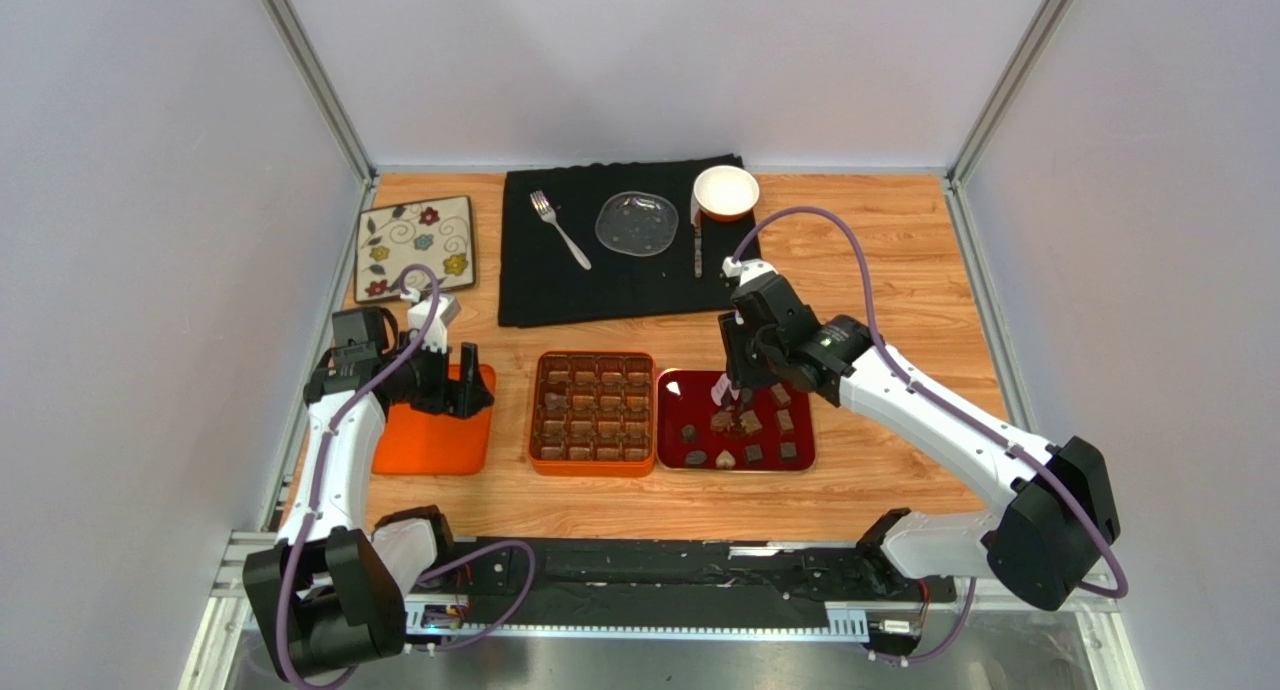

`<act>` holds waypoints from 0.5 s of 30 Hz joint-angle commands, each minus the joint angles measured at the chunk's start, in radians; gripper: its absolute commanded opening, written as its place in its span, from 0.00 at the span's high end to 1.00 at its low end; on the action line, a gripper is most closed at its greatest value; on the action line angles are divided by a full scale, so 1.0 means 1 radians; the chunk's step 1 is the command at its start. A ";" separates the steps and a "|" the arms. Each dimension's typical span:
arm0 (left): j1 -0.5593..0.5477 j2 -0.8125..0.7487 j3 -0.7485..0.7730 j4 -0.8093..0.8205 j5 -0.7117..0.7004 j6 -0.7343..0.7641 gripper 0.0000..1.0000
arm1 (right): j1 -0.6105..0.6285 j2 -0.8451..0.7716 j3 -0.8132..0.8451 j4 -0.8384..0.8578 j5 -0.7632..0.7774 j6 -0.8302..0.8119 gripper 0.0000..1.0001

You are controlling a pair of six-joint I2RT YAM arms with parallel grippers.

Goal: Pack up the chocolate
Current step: Pick up the fake chocolate from the plate.

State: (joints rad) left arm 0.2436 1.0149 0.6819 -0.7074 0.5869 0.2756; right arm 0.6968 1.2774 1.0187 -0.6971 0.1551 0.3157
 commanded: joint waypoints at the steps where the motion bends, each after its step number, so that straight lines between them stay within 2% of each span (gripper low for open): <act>1: 0.011 -0.003 0.038 -0.001 0.028 0.020 0.14 | -0.006 0.011 0.041 0.039 0.008 -0.017 0.67; 10: 0.016 -0.002 0.036 -0.001 0.033 0.023 0.14 | -0.006 0.031 0.040 0.050 0.001 -0.023 0.68; 15: 0.014 -0.002 0.028 -0.001 0.027 0.030 0.14 | -0.005 0.027 0.055 0.061 -0.014 -0.023 0.76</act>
State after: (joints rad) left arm 0.2485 1.0149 0.6819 -0.7101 0.5949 0.2768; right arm 0.6968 1.3079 1.0191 -0.6899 0.1509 0.3061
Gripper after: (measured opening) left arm 0.860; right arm 0.289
